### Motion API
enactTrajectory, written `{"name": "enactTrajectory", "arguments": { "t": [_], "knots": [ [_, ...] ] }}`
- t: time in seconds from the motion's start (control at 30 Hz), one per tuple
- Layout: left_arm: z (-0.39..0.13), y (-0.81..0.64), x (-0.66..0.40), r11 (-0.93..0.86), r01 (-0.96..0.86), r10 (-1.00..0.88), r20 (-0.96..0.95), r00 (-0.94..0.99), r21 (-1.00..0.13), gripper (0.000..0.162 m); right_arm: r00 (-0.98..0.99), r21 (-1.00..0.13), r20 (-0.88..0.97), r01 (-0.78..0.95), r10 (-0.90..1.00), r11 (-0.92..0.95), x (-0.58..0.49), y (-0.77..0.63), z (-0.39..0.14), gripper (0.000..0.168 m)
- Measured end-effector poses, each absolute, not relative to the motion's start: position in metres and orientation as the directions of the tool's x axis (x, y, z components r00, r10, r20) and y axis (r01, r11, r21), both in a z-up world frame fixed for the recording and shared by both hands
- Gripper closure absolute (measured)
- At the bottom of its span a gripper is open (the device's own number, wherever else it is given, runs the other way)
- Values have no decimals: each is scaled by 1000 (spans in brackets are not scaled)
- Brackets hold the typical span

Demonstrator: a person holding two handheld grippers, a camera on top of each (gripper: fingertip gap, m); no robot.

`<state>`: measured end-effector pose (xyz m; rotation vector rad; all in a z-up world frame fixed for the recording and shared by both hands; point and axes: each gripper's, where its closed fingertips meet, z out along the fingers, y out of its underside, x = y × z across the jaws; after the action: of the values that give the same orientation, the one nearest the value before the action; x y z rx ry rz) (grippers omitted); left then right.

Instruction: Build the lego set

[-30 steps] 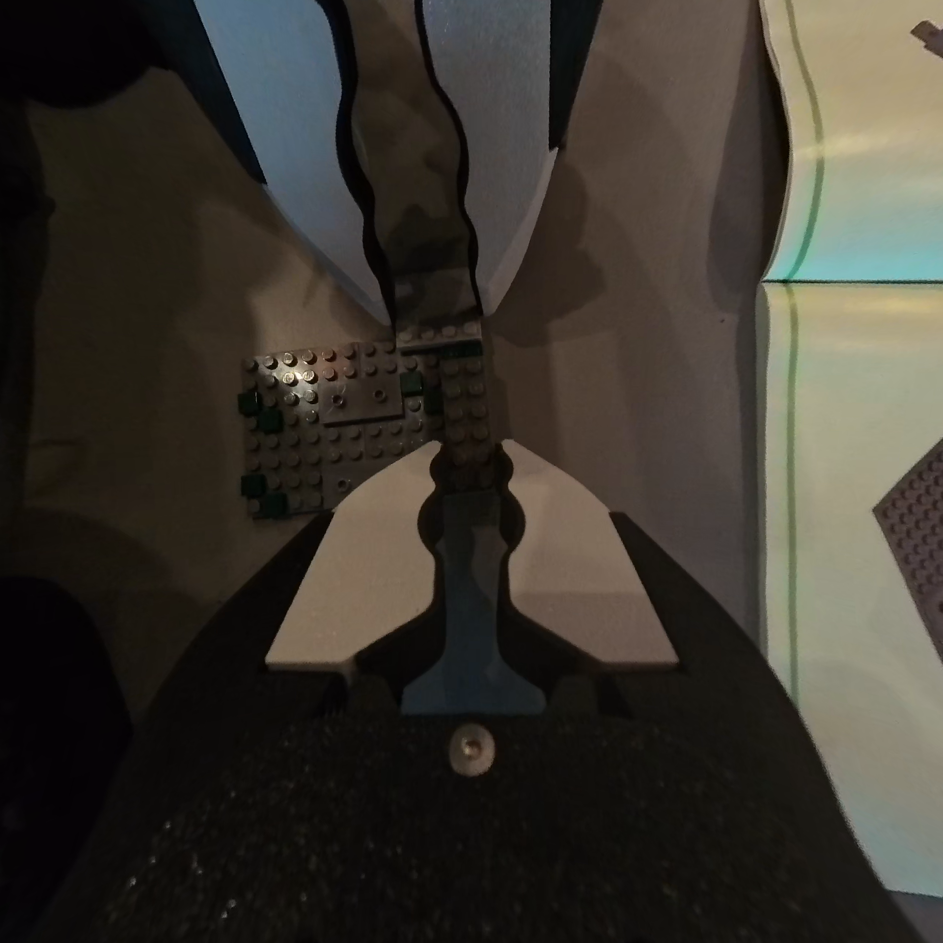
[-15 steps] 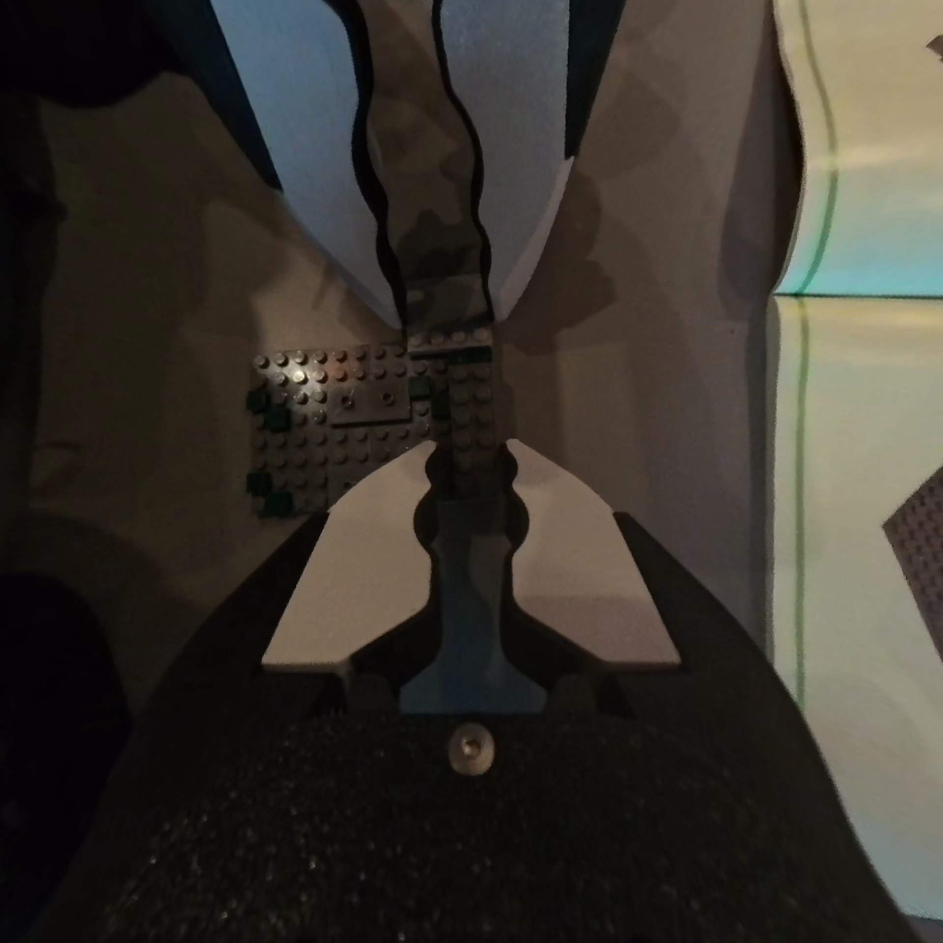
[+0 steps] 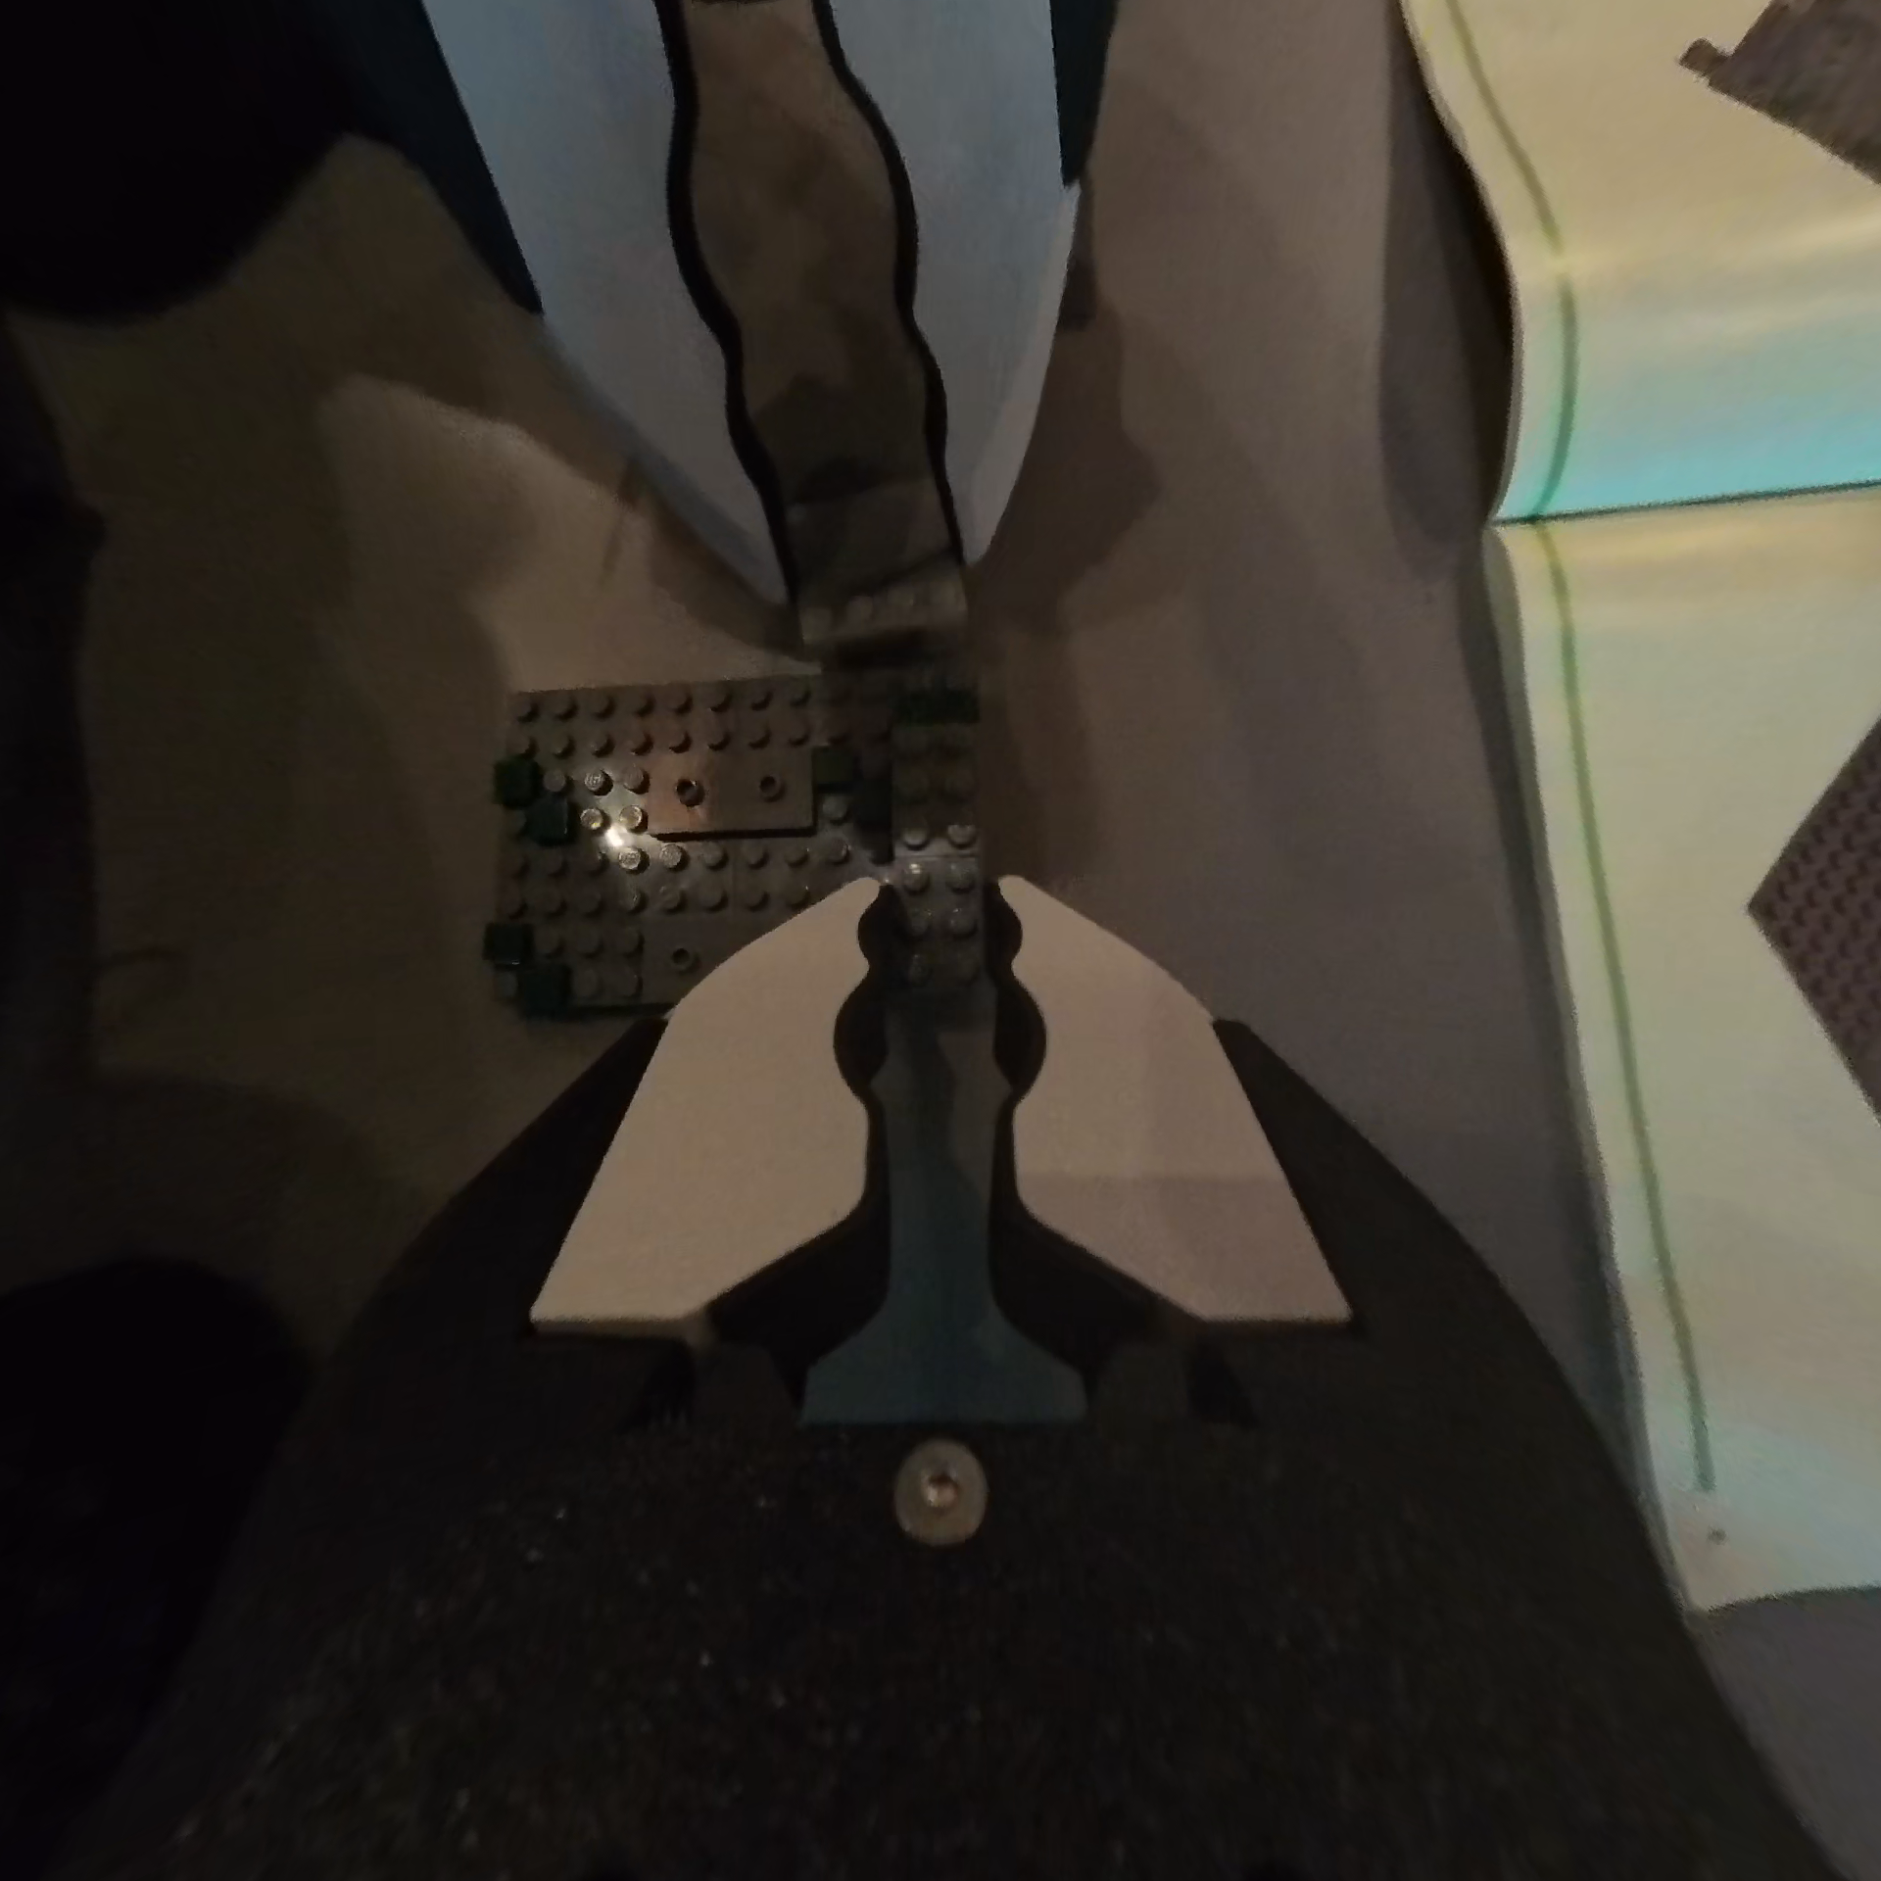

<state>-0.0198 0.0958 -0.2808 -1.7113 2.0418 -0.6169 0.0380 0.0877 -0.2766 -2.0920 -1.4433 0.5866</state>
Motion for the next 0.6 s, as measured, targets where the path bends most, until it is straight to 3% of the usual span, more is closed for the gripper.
{"name": "enactTrajectory", "arguments": {
  "t": [0.33,0.47,0.6],
  "knots": [
    [-285,96,-19,186,-791,-977,-20,-214,-583,130,342,-635,-64,711,937,-303,44,79,-272,152],
    [-283,93,-20,177,-782,-976,-3,-218,-597,121,350,-640,-62,705,935,-306,45,78,-270,152],
    [-263,89,-20,86,-728,-982,64,-176,-681,119,355,-668,-32,688,934,-284,45,79,-261,152]
  ]
}}
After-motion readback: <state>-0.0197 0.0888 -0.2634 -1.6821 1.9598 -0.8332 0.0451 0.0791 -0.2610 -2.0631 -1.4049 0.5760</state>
